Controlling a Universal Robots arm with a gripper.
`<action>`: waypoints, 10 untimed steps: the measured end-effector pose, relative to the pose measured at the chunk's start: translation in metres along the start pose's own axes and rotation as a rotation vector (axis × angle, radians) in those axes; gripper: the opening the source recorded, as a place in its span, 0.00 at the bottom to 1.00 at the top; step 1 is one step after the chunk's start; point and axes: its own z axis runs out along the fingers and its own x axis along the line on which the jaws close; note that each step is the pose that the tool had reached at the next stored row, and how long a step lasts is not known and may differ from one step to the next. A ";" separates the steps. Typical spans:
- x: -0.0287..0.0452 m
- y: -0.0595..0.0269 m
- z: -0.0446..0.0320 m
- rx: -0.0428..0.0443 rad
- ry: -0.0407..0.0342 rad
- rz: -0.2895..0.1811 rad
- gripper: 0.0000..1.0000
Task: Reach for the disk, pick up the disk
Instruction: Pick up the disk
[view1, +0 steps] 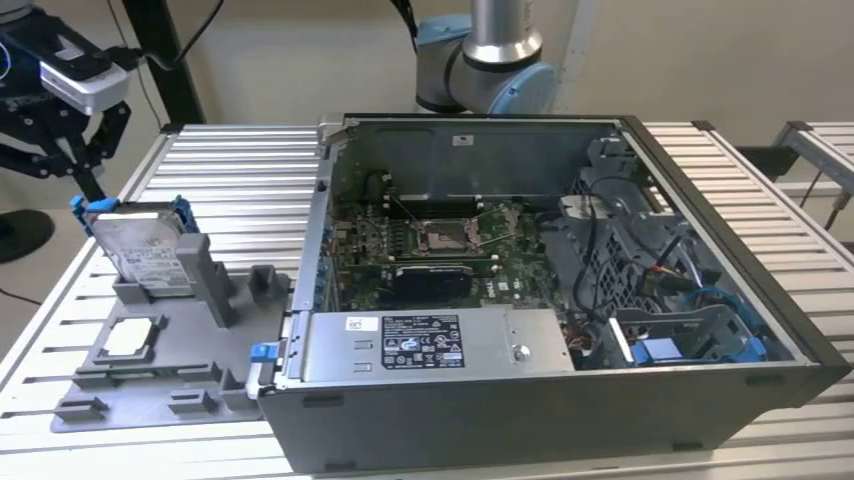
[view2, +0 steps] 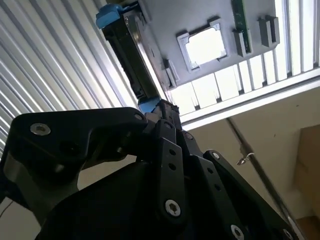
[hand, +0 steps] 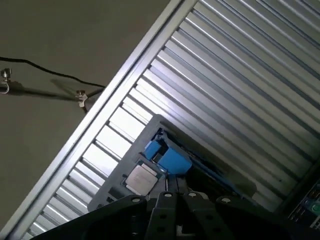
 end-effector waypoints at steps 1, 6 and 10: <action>0.0000 0.0000 0.0000 0.0000 0.0007 -0.018 0.00; 0.0000 0.0001 0.0000 0.0001 0.0042 -0.110 0.00; 0.0000 0.0000 0.0000 0.0001 0.0070 -0.182 0.00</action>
